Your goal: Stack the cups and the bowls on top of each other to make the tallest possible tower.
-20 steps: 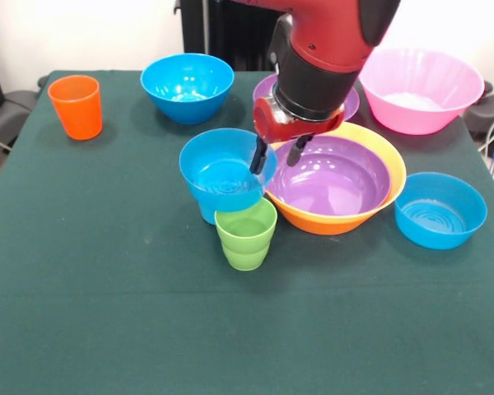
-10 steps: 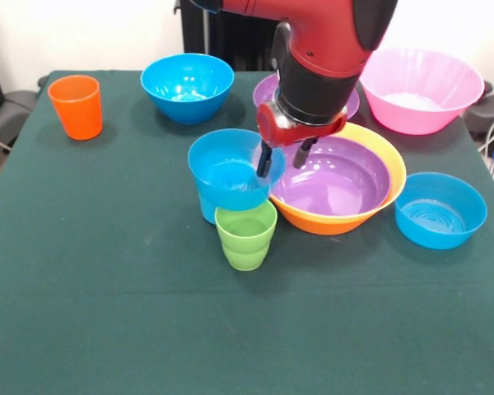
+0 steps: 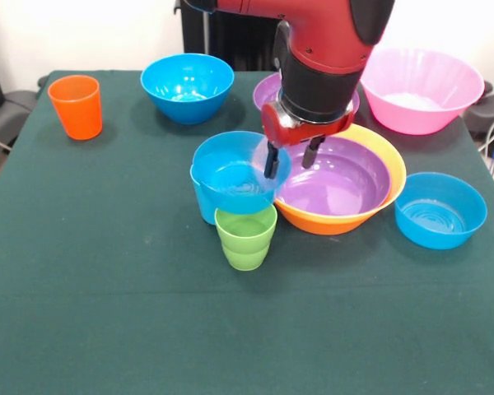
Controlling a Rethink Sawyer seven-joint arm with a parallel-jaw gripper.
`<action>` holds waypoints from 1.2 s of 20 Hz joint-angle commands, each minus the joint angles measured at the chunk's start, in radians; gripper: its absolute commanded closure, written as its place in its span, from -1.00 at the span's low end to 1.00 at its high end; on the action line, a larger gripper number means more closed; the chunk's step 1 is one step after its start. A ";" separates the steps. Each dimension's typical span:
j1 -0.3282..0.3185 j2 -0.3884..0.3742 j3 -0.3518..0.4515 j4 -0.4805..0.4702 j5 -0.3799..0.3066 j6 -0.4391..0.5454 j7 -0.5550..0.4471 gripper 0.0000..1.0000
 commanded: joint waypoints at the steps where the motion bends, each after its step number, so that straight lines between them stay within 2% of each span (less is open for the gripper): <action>1: -0.010 0.010 0.115 0.066 -0.015 0.033 -0.008 -1.00; 13: 0.053 0.024 0.041 -0.031 -0.053 0.221 0.021 -1.00; 17: 0.074 0.029 0.009 -0.047 -0.074 0.237 0.043 -1.00; 24: 0.095 -0.012 -0.032 -0.019 -0.091 0.236 0.047 -1.00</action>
